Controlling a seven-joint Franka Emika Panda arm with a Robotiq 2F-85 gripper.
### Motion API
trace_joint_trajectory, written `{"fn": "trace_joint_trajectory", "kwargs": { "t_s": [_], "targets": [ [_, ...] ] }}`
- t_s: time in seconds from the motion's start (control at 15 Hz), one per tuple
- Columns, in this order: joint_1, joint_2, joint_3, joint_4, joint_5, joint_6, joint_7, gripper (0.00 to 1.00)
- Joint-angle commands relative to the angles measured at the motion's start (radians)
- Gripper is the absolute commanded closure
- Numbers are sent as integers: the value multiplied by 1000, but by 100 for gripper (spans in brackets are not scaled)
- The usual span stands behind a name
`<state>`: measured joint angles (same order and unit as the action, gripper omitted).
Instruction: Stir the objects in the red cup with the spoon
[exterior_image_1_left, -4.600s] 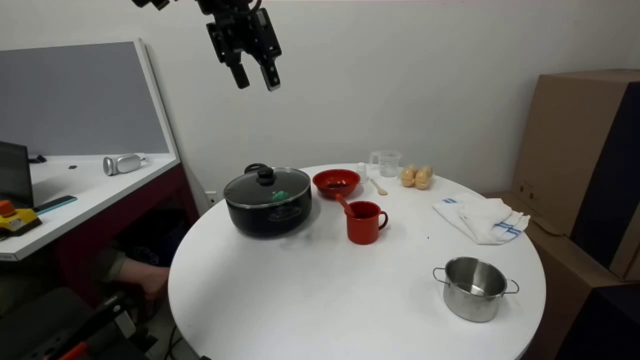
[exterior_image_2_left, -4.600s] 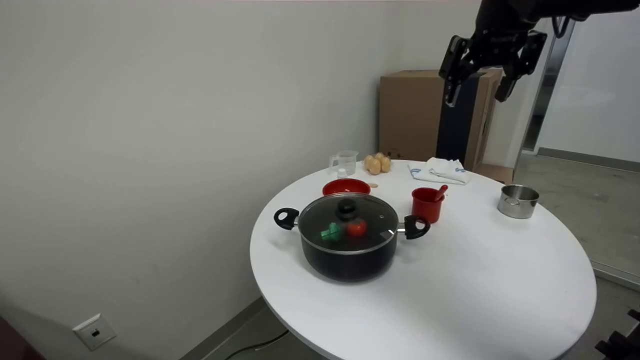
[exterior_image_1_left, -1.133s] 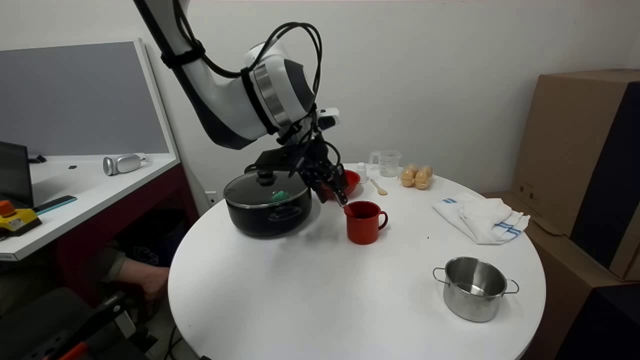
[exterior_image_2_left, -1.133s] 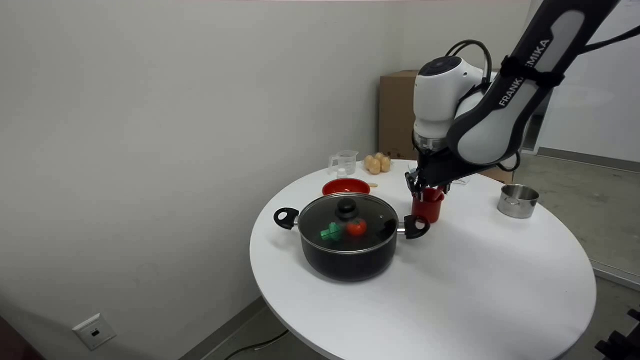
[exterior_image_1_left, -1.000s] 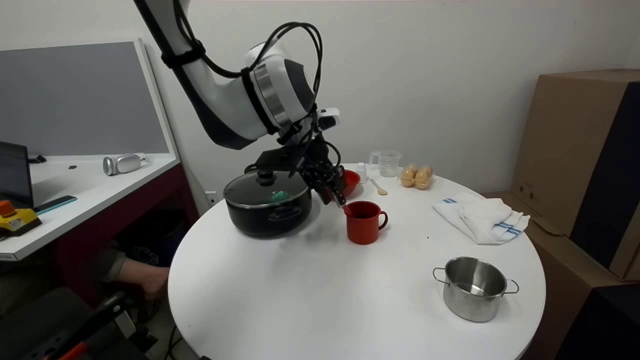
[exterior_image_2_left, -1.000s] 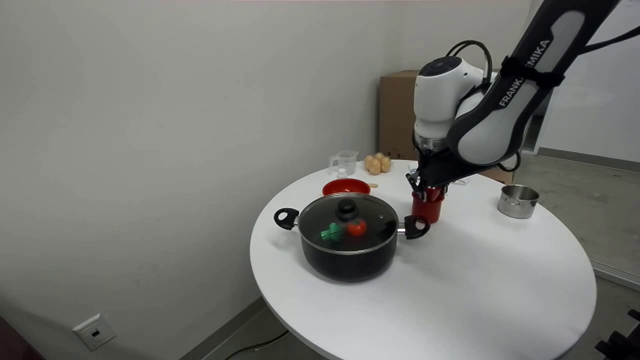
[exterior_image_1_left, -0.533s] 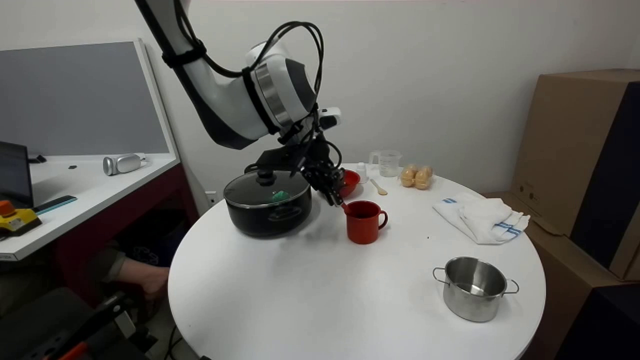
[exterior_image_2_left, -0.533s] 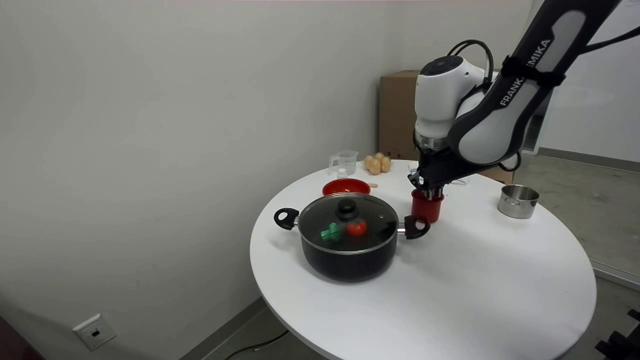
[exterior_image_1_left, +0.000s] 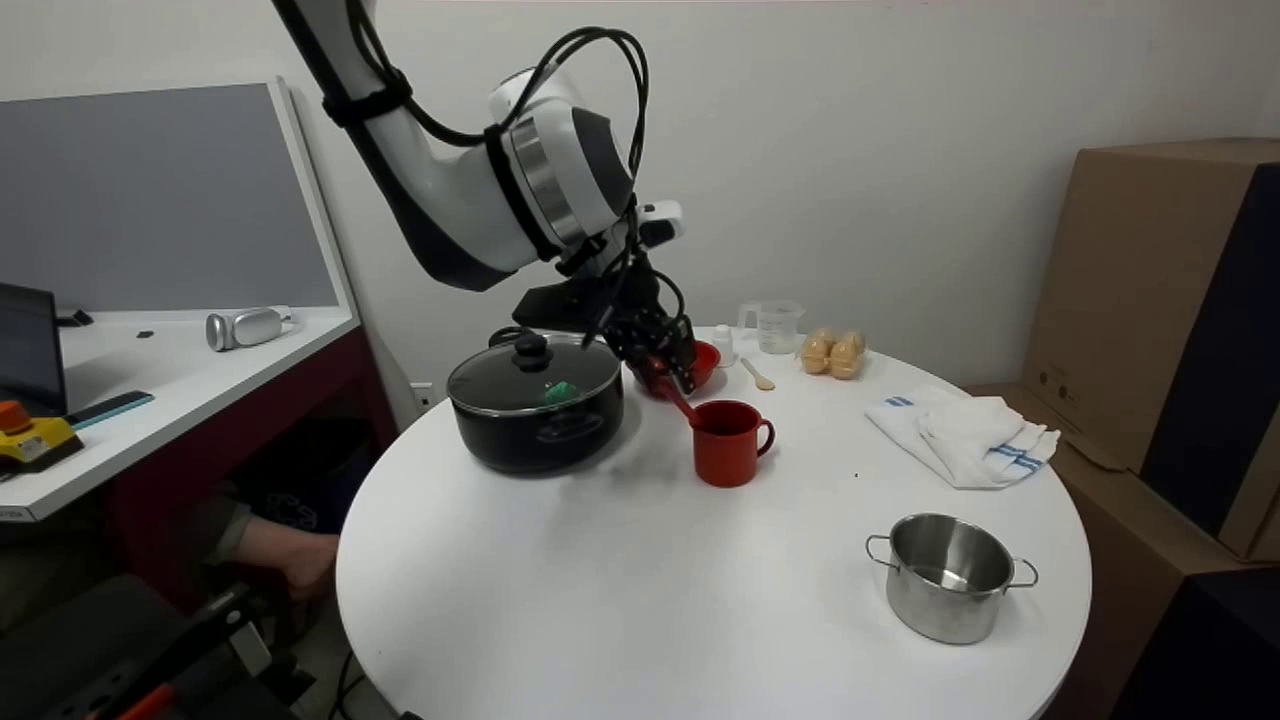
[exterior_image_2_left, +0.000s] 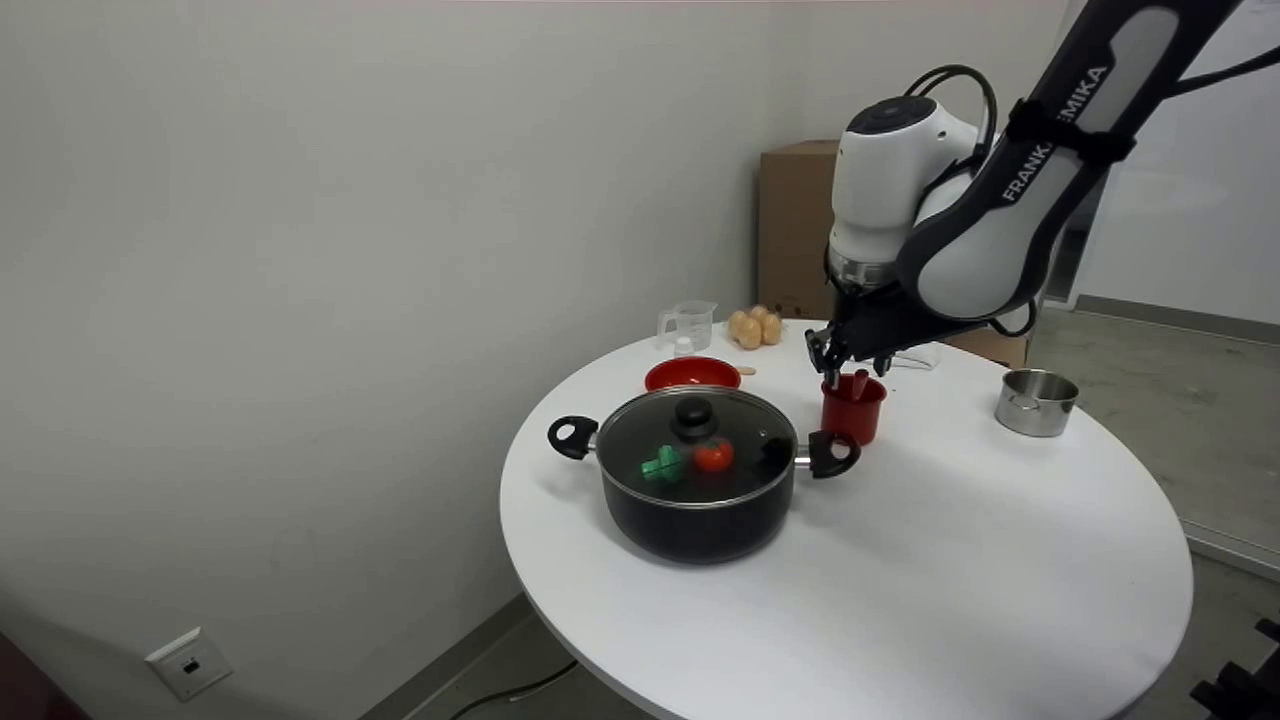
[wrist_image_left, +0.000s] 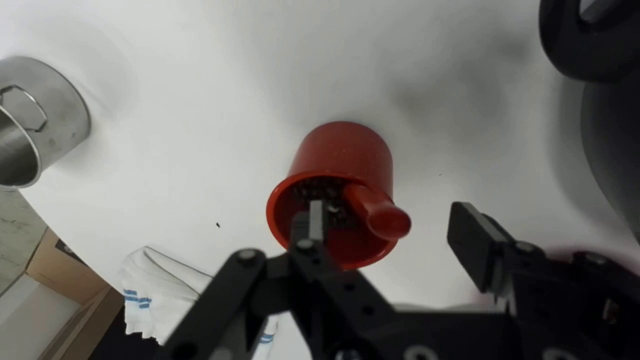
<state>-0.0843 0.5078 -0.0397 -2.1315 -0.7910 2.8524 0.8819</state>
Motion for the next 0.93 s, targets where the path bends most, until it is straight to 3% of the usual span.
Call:
{"fn": "trace_joint_trajectory", "kwargs": {
  "t_s": [0.0,0.07,0.87],
  "targets": [
    [-21,-30,17,-22,21,33,-4,5],
    [-24,-35,20,-24,24,36,-5,0],
    [-24,-61,47,-46,23,32,0,0]
  ]
}}
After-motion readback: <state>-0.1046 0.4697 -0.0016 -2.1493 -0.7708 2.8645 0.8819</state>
